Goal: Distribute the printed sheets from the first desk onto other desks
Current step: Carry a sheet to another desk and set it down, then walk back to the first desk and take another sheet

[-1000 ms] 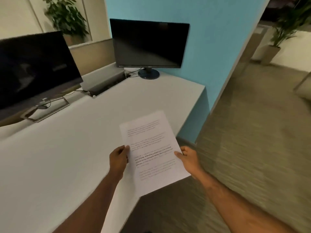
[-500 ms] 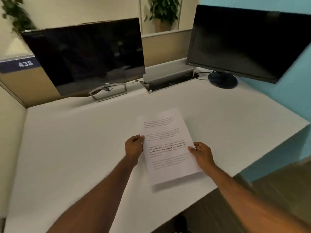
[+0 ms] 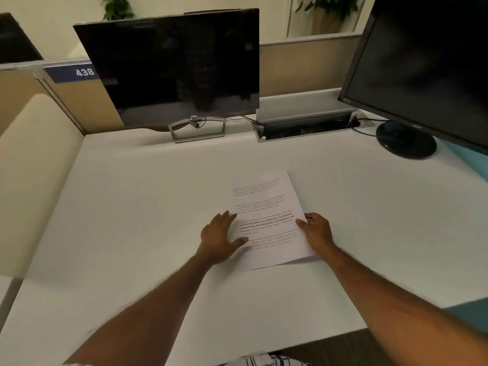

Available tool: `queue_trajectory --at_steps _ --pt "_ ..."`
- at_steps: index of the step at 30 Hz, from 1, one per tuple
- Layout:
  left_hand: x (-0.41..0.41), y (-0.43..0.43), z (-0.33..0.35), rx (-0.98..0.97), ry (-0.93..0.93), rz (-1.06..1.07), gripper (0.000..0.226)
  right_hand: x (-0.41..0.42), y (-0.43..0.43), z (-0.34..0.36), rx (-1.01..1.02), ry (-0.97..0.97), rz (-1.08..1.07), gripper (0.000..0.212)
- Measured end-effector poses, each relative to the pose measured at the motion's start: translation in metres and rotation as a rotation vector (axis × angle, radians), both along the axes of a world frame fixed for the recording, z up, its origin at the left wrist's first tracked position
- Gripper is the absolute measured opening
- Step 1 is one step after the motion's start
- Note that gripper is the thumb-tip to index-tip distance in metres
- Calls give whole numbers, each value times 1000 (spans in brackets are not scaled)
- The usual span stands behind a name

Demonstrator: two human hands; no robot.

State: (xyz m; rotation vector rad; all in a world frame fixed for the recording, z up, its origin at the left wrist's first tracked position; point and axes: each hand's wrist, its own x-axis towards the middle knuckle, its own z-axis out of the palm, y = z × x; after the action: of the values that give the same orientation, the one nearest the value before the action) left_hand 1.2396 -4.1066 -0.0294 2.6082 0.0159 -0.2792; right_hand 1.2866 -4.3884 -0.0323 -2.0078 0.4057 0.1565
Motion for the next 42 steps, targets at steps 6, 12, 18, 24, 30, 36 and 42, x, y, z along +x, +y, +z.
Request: queue_trajectory --at_steps 6,12,18,24,30,36,42 --pt "-6 -5 -20 188 63 -160 105 -12 -5 -8 -327 -215 144 55" --pt "-8 -5 -22 228 25 -155 105 -20 -13 -19 -664 -198 474 73" --pt "-12 -6 -23 247 6 -152 106 -28 -16 -26 -787 -194 575 77" --pt "-14 -3 -23 210 -45 -115 116 -25 -21 -17 -749 -176 611 71" --pt "-22 4 -23 180 -40 -123 118 -32 -12 -10 -716 -347 579 71" --pt "-70 31 -14 287 -52 57 115 -25 21 -7 -752 -436 806 81" --pt "-170 71 -11 432 -7 298 112 -26 98 -13 -852 -486 1194 88"
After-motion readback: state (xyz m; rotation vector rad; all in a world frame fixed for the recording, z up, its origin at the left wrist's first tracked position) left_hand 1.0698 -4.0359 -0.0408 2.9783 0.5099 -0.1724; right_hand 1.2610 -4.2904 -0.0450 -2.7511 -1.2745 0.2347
